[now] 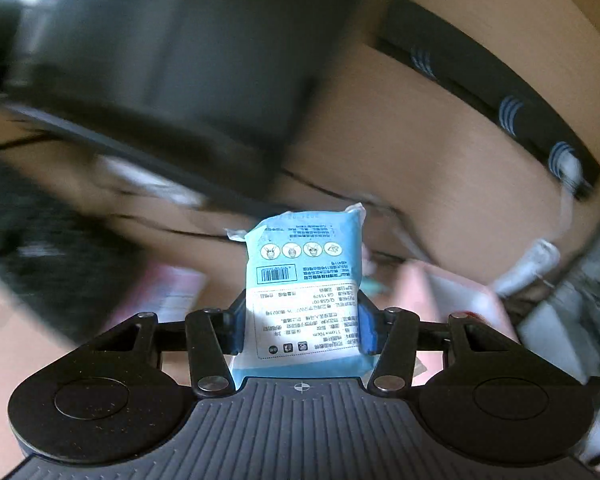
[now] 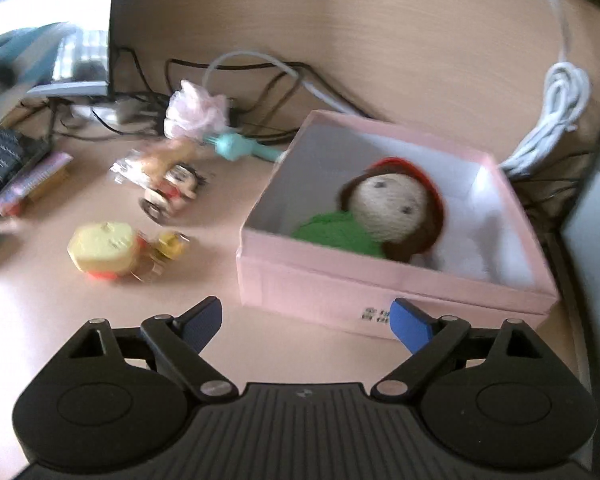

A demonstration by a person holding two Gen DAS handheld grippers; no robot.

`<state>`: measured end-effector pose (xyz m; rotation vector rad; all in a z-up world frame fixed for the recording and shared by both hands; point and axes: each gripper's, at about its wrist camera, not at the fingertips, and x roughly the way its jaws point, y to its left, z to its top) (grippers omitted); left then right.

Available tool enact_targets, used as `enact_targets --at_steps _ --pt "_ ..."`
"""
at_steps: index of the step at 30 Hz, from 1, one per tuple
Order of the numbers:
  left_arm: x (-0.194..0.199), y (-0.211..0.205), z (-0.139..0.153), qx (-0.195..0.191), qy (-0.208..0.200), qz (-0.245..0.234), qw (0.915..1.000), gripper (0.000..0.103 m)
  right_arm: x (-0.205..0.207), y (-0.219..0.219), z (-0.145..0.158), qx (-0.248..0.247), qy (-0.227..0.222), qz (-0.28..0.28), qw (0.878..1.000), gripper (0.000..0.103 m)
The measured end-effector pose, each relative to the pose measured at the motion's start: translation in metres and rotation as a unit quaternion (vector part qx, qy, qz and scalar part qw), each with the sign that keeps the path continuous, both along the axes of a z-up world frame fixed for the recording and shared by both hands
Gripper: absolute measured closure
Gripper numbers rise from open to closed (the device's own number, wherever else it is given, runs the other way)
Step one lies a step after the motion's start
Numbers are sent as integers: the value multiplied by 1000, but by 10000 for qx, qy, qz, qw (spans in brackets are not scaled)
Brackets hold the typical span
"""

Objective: Organize objects
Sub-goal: 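Grasp the blue-and-white packet with the left gripper and lift it, then carry the packet with the left gripper while the right gripper grasps the pink Volcano card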

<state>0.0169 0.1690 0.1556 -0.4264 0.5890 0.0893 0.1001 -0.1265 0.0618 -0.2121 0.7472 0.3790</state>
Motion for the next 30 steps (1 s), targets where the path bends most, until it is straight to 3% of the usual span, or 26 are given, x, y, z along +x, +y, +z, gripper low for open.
enact_targets --at_steps 3,9,13,17,20,22,25,30 --pt "-43 47 -4 2 141 662 9977 47 -4 24 7 86 -97 81 9999 11" --pt "-97 103 -17 -120 418 1320 9903 48 -26 123 29 792 84 1157 9901 11" --pt "-120 117 -19 -134 437 1313 9903 47 -27 206 26 1115 376 1536 9811 12" --pt "-131 131 -29 -345 528 1145 9914 47 -18 279 5 827 563 1591 9822 22" --pt "-136 138 -43 -454 576 866 9935 47 -5 311 -11 552 572 1452 9862 24" --pt "-136 135 -53 -492 614 645 9948 47 4 316 -19 521 656 1342 9874 30" --pt "-126 132 -68 -668 735 411 9942 47 7 305 -16 661 775 1307 9862 53" --pt "-82 121 -90 -654 894 -45 9938 47 -9 265 -15 265 642 969 9929 60"
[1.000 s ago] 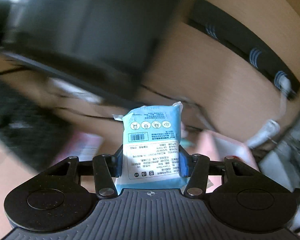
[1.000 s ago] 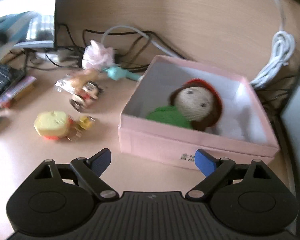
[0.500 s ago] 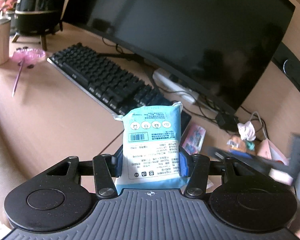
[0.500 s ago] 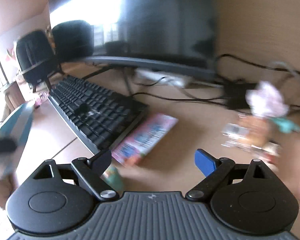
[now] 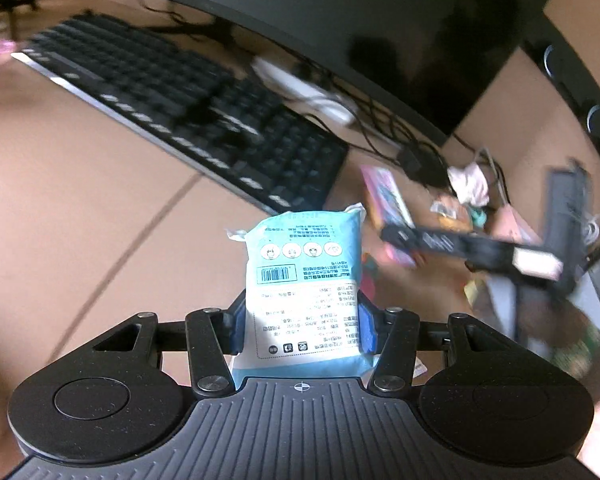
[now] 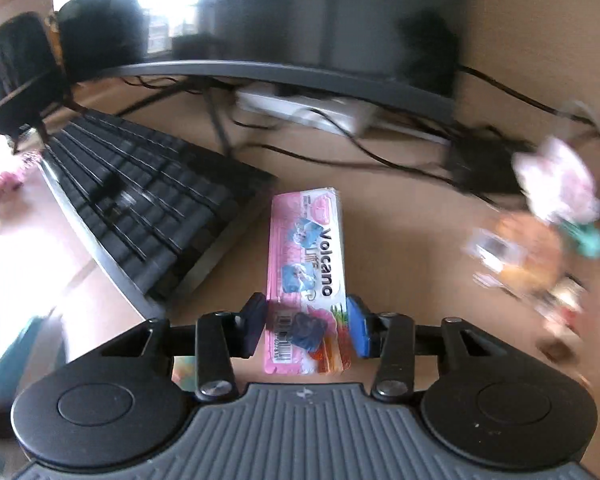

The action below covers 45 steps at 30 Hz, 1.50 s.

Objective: Organize objects
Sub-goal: 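Carry the packet with the left gripper while the right gripper grasps the pink Volcano card, then lower the packet into the pink box beside the doll and release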

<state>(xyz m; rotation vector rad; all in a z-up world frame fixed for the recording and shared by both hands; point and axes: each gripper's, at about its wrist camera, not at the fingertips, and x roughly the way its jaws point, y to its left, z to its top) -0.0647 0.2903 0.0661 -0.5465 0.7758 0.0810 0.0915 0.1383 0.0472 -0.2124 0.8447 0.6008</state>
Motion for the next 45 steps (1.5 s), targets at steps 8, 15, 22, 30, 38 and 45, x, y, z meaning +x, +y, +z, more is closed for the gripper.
enact_targets --at_steps 8,15,22,30,38,45 --pt "77 -55 -10 -158 -177 -1131 9933 47 -54 -107 8 -96 216 -641 9977 60" --pt "96 -87 7 -332 -417 -1454 9879 47 -66 -116 12 -388 -261 -640 9969 51" --pt "82 -82 34 171 -367 -1324 9904 47 -43 -88 -6 -743 -155 -433 9962 59" --pt "81 -122 59 149 -562 -2122 9755 47 -93 -163 46 -370 -177 -733 9965 60" --pt "145 -225 91 331 -1243 -2717 9537 47 -125 -276 92 -326 -846 -1679 9816 60" --pt "227 -303 92 503 -1350 -2725 9513 47 -123 -351 93 44 -975 -2325 9677 60"
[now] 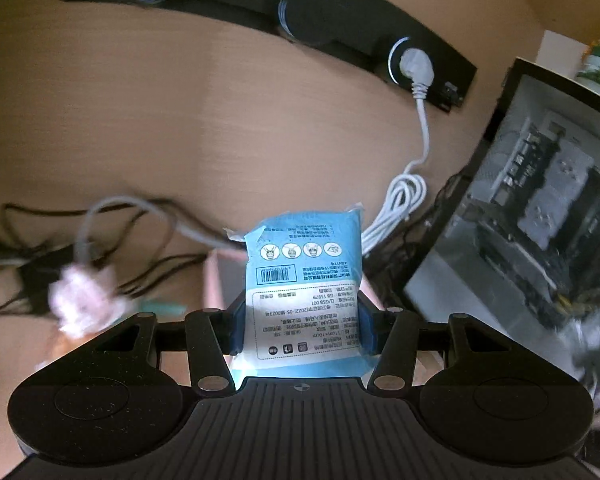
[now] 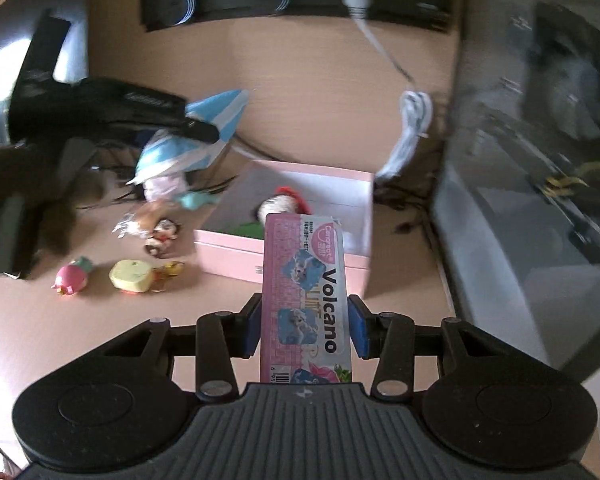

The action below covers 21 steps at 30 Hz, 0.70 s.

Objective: Organize objects
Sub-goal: 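Lower the packet into the pink box beside the doll and release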

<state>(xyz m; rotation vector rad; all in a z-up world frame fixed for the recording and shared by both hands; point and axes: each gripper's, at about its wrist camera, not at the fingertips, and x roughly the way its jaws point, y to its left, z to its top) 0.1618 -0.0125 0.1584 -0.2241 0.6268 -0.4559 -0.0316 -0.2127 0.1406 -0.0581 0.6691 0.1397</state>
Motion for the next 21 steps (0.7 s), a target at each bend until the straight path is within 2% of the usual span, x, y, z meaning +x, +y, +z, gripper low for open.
enact_targets --at_steps 6,7,9,12,14,16,18,21 --pt "53 -73 -27 -509 593 50 9969 46 1 -34 -20 310 160 -166 9993 60" --pt "55 -88 -37 -406 663 109 9969 45 4 -37 -23 332 204 -158 9991 60" --pt "49 -111 -53 44 700 250 9972 46 5 -40 -28 311 242 -81 9992 60" --pt "38 -131 -81 596 971 169 9933 45 9 -46 -30 266 195 47 9994 60" --pt "35 -135 -99 812 1155 88 9899 42 15 -49 -31 287 194 97 9994 60" --pt "34 -129 -104 883 1163 136 9892 42 23 -51 -32 268 194 104 9994 60" --pt "31 -118 -98 686 1054 142 9920 44 29 -53 -29 260 161 106 9995 60" --pt "15 -97 -80 306 685 130 9971 46 36 -58 -23 306 84 98 9994 60"
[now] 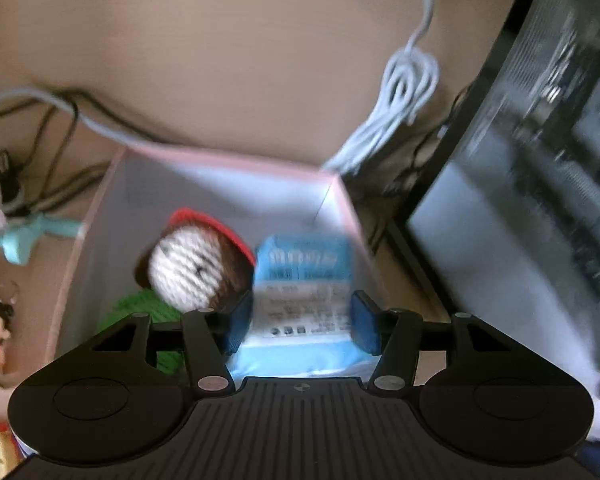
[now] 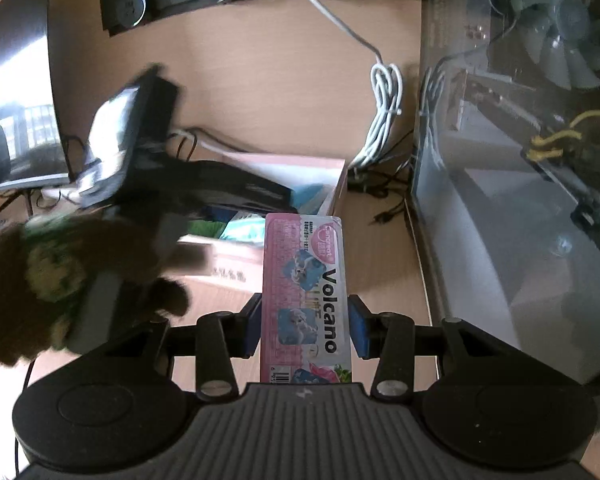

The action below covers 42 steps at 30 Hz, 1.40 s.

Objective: Organize objects
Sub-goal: 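Lower the packet into the pink box beside the doll and release, then grasp the wrapped bread roll with the left gripper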

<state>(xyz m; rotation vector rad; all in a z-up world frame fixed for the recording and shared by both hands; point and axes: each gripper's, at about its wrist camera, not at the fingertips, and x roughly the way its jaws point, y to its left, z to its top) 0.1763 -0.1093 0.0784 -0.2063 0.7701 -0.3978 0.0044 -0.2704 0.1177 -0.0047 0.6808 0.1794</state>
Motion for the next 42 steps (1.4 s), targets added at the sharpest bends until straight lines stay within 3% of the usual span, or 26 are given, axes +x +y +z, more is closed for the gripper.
enact_targets --at_steps 4,8,13,15,18,20,21,23,26,32,37,42 --pt "-30 35 22 -453 -314 170 9983 46 17 -2 9 -42 -93 -92 9999 60" --pt "-56 73 25 -667 -263 401 9966 46 42 7 23 63 -177 -62 9998 60" --pt "-94 132 19 -641 56 762 9950 46 84 57 36 -886 -650 491 9927 60" --pt "-106 152 16 -670 178 883 9937 46 101 87 34 -1672 -971 771 9781 60" --pt "-124 185 8 -663 246 1086 9916 46 139 128 18 -3065 -1292 1150 9360 57" --pt "-132 201 3 -679 291 1259 9893 46 160 141 11 -3464 -1193 1188 9229 41" --pt "-137 211 0 -701 313 1358 9878 46 166 144 11 -3515 -1160 1102 9224 39" --pt "-141 225 -5 -715 355 1476 9858 46 163 143 16 -3276 -1080 950 9338 33" --pt "-142 238 -10 -695 386 1544 9848 46 132 132 17 -2540 -723 925 9600 29" --pt "-110 246 -5 -426 137 1439 9886 46 72 121 2 -1429 11 987 9848 27" --pt "-47 231 1 309 -75 1168 9926 46 33 121 3 -999 139 948 9904 23" --pt "16 221 -11 702 276 1321 9884 46 7 117 4 -860 182 792 9930 19"
